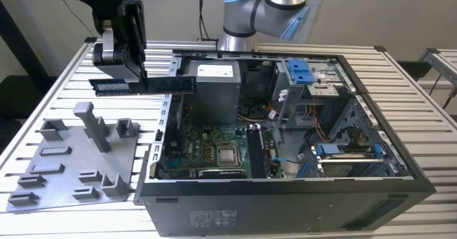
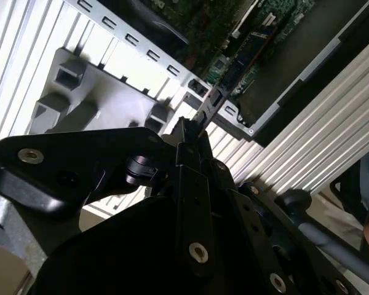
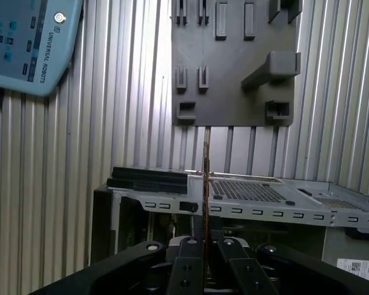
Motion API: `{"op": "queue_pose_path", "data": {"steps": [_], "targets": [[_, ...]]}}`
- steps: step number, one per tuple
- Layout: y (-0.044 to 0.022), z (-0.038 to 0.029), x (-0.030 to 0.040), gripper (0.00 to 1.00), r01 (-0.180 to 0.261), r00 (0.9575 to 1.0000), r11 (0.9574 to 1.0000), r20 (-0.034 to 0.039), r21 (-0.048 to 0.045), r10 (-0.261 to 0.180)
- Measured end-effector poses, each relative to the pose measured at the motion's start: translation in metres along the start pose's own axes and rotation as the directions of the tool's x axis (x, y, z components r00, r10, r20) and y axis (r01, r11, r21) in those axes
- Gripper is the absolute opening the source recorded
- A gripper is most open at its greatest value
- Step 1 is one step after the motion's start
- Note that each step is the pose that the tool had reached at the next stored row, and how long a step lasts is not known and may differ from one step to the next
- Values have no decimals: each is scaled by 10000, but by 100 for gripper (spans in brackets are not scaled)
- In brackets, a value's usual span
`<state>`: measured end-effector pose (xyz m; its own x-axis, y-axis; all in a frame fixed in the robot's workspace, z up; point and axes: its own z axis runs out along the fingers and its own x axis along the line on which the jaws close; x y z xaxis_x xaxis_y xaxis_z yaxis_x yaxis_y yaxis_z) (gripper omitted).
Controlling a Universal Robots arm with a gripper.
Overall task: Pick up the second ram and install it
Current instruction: 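Pick up the second ram and move it above second insertion slot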
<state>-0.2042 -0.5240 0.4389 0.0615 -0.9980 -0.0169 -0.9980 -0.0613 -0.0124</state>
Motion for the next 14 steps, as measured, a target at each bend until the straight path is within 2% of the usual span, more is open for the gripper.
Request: {"op": "queue_pose_path", "data": {"steps": [14], "targets": [[-247,8,16,14,0,10000,10000,1,0,0]]}}
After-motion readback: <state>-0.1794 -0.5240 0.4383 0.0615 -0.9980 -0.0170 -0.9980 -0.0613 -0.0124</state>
